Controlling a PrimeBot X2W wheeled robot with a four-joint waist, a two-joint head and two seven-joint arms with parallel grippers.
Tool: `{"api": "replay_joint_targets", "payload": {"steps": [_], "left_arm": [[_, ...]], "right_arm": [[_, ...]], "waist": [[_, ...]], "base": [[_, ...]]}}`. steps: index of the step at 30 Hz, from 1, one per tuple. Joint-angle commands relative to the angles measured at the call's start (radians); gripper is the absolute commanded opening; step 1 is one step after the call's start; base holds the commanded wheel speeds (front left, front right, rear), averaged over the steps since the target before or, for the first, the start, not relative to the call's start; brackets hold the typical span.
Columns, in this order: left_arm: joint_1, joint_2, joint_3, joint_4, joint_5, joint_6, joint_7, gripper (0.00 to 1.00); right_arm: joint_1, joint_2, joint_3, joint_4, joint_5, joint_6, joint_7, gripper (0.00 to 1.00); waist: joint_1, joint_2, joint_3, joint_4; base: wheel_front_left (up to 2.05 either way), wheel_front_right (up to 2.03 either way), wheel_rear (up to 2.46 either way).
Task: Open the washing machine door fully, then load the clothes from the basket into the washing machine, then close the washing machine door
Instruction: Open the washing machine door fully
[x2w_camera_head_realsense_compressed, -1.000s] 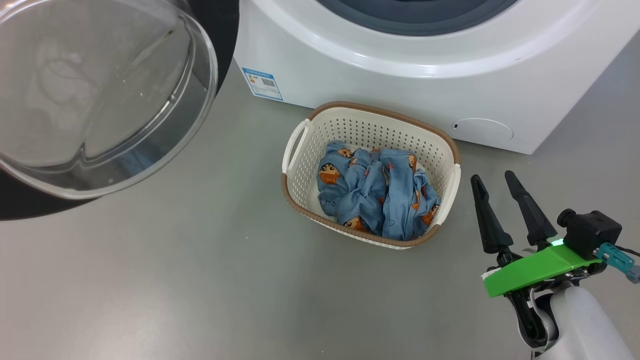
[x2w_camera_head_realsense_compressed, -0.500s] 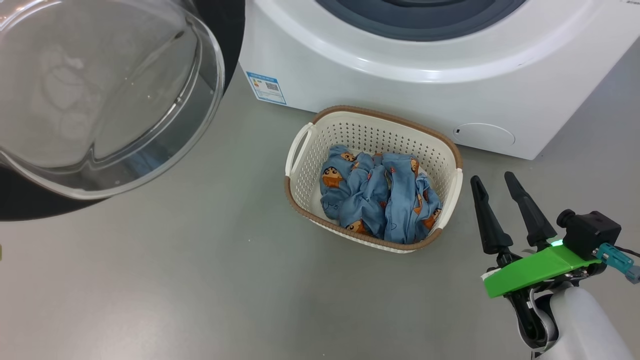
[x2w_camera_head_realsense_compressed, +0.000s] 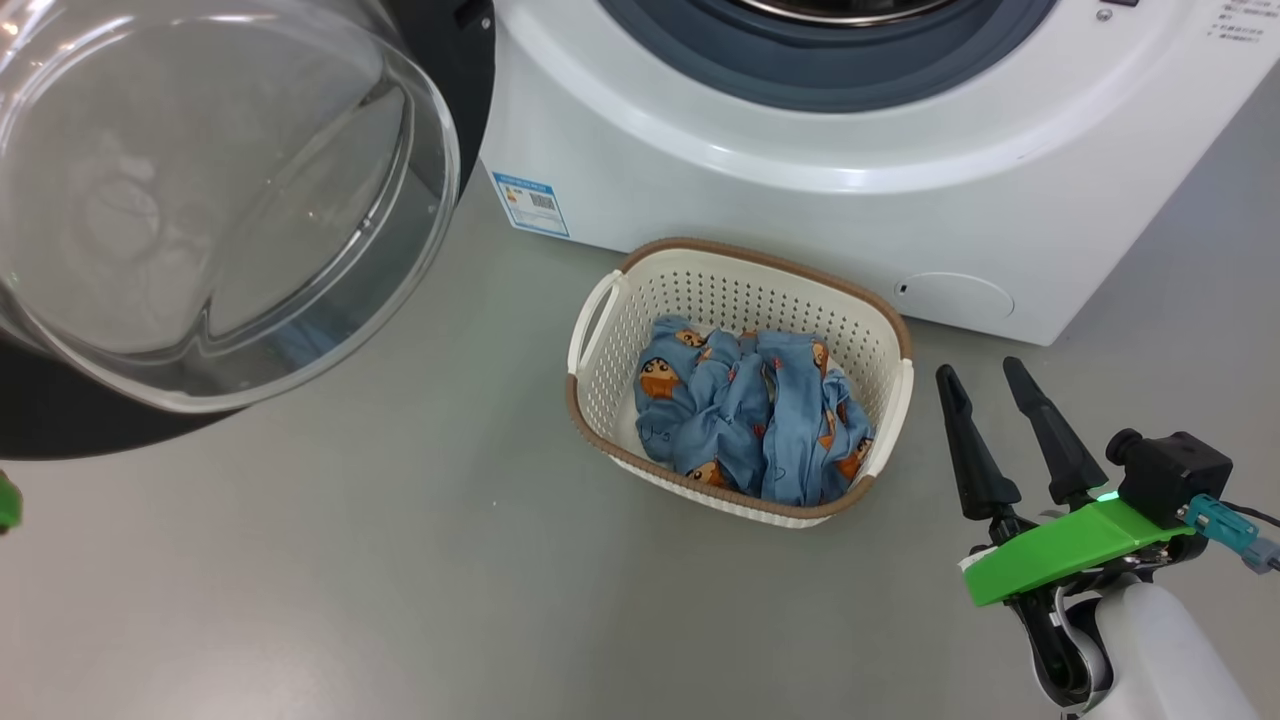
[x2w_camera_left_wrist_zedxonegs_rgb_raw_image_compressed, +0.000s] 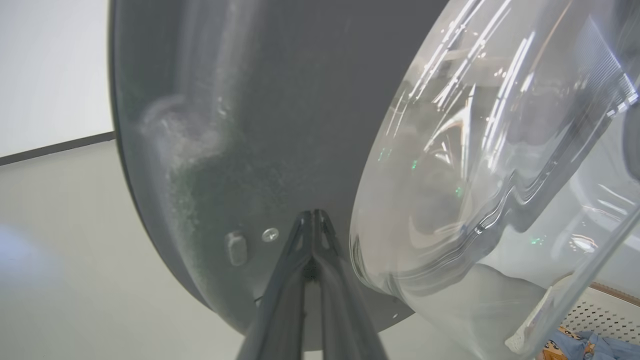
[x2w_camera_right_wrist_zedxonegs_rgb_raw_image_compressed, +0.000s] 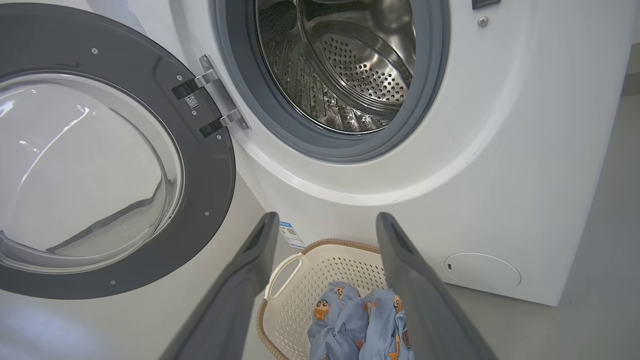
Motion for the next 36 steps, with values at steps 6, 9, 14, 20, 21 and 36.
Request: {"api": "replay_joint_targets", "payload": {"steps": [6, 9, 14, 20, 21, 36], "left_arm": [[0.087, 0.067, 0.032, -0.106, -0.013, 0.013, -0.030, 1.00], [0.135, 0.061, 0.036, -0.169, -0.019, 0.024, -0.040, 1.00], [0.219, 0.042, 0.038, -0.294, -0.028, 0.051, -0.046, 1.00], [0.298, 0.011, 0.032, -0.435, -0.033, 0.083, -0.043, 1.00], [0.314, 0.007, 0.032, -0.460, -0.036, 0.089, -0.041, 1.00], [0.494, -0.056, 0.004, -0.735, -0.047, 0.156, -0.030, 1.00]], "right_arm": [[0.017, 0.009, 0.047, -0.012, 0.017, 0.003, -0.012, 1.00], [0.023, 0.007, 0.052, -0.011, 0.020, 0.003, -0.012, 1.00], [0.033, 0.003, 0.060, -0.011, 0.023, 0.003, -0.012, 1.00], [0.042, 0.001, 0.071, -0.011, 0.026, 0.003, -0.012, 1.00], [0.044, 0.002, 0.075, -0.010, 0.028, 0.003, -0.012, 1.00], [0.066, 0.002, 0.112, -0.006, 0.040, 0.003, -0.012, 1.00]], "waist": [[0.0000, -0.0001, -0.040, -0.012], [0.0000, -0.0001, -0.055, -0.016], [0.0000, -0.0001, -0.075, -0.026], [0.0000, -0.0001, -0.096, -0.048], [0.0000, -0.0001, -0.101, -0.055], [0.0000, -0.0001, -0.174, -0.175]], "base": [[0.00, 0.00, 0.00], [0.00, 0.00, 0.00], [0.00, 0.00, 0.00], [0.00, 0.00, 0.00], [0.00, 0.00, 0.00], [0.00, 0.00, 0.00]]}}
